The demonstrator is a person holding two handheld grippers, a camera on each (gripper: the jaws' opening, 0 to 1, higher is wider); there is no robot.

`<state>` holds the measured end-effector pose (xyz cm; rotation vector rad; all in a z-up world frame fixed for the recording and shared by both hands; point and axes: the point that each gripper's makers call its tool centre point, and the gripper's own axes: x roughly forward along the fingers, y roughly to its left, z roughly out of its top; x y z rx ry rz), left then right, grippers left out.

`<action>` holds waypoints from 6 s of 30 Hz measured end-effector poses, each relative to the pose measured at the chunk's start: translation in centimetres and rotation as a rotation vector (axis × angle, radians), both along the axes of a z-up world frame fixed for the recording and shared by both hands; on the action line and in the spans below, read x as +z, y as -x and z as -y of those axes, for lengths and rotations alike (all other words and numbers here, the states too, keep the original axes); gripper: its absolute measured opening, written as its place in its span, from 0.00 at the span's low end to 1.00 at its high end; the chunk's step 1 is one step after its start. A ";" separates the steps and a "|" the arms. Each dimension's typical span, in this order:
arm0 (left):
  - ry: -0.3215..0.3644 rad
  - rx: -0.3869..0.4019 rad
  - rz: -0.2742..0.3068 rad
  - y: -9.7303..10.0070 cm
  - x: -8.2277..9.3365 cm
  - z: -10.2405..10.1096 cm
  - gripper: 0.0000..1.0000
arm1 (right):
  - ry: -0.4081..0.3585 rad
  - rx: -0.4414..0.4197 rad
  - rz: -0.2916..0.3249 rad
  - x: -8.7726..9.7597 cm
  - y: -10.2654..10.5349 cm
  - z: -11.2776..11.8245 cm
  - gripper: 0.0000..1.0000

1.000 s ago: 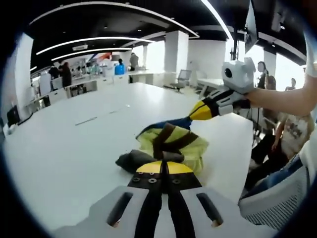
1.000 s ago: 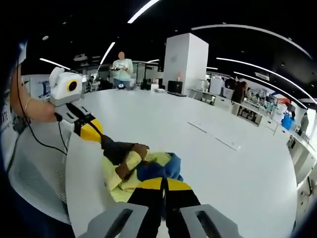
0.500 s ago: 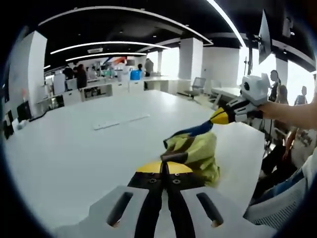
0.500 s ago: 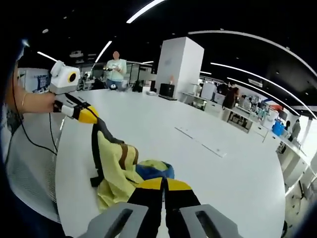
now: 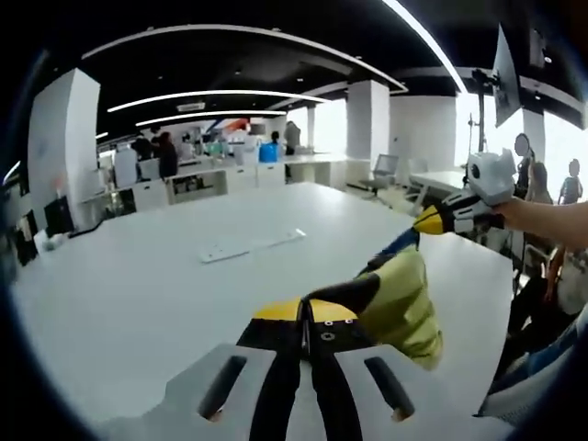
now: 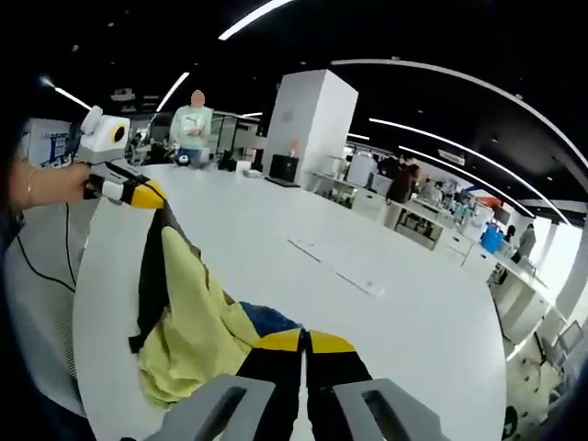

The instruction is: Fold the garment on the visible template until the final outline fits inside the template.

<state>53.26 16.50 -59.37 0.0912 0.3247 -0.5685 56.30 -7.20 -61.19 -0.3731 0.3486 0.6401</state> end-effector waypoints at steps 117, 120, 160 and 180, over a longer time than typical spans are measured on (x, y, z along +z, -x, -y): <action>-0.059 -0.214 -0.233 -0.7 -9.5 3.0 0.50 | -0.325 -0.185 -0.468 -9.8 4.5 -0.8 0.37; -0.099 -0.238 -0.214 0.2 -9.8 3.2 0.45 | -0.313 -0.184 -0.466 -10.2 5.1 -0.8 0.37; -0.136 -0.238 -0.203 2.6 -11.2 6.0 0.00 | -0.306 -0.265 -0.404 -12.5 5.3 -1.0 0.00; -0.083 -0.106 -0.192 2.2 -7.3 2.3 0.00 | -0.240 -0.292 -0.364 -9.6 5.5 2.7 0.00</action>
